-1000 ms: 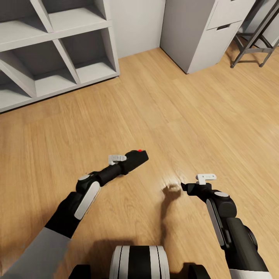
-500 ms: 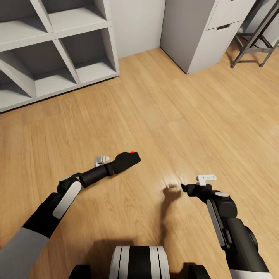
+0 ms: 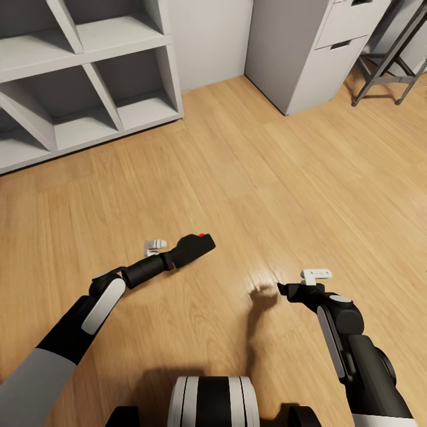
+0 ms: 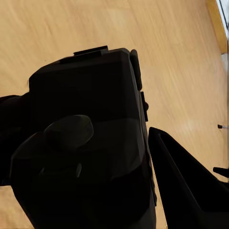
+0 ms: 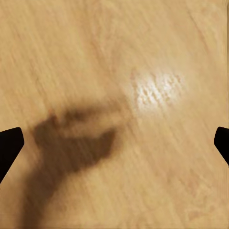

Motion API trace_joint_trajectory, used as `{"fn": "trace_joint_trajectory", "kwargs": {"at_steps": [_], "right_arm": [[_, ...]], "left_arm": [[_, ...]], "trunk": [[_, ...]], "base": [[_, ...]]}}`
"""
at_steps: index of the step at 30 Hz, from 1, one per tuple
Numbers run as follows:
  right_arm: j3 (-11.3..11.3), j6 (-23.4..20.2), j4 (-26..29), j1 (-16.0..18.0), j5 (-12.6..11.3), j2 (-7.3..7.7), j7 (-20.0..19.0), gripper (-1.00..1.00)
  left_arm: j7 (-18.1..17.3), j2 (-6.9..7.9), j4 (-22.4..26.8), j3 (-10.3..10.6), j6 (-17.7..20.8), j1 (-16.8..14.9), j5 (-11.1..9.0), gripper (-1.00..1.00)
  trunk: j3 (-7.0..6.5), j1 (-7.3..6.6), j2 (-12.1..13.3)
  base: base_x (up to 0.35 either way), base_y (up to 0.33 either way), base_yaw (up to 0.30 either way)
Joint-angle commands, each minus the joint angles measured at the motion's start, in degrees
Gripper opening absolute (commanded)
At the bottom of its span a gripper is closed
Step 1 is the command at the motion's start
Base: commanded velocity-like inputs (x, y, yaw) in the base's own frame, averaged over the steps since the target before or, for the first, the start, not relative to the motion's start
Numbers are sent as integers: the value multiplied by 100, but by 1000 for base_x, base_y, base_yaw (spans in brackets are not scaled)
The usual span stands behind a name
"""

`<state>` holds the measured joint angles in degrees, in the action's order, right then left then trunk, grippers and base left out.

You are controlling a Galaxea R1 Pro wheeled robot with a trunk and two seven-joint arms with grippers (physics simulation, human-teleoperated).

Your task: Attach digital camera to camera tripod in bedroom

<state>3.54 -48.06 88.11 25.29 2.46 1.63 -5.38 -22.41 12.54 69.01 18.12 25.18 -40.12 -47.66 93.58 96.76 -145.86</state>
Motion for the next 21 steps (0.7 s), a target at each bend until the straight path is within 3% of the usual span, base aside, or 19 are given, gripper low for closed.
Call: {"fn": "trace_joint_trajectory", "kwargs": {"at_steps": [1, 7, 12, 15, 17, 21], "right_arm": [[7, -27, 6, 2, 28, 0, -45, 100], [11, -31, 13, 2, 69, 31, -35, 100], [1, -331, 31, 2, 131, 54, -33, 100], [-1, -345, 34, 2, 134, 47, -35, 100], [0, -346, 29, 2, 130, 44, -37, 100], [12, -347, 10, 2, 84, 73, -25, 100]], "left_arm": [[-1, 4, 9, 6, 29, -3, -54, -100], [-19, 3, 25, 6, -33, 1, -89, -100], [-70, 26, 17, 1, -110, -3, -134, -100], [-218, 130, 311, -1, -68, 33, -400, -100], [-299, 256, 506, -1, -72, 52, -777, -100], [-352, 415, 577, -1, -133, 73, -1314, -100]], "trunk": [[-20, -3, 0], [-153, -19, 8], [-263, -31, 15], [-330, -39, 19], [-374, -44, 22], [-463, -55, 27]], "base": [[0, 0, 0], [0, 0, 0], [0, 0, 0], [0, 0, 0], [0, 0, 0], [0, 0, 0]]}}
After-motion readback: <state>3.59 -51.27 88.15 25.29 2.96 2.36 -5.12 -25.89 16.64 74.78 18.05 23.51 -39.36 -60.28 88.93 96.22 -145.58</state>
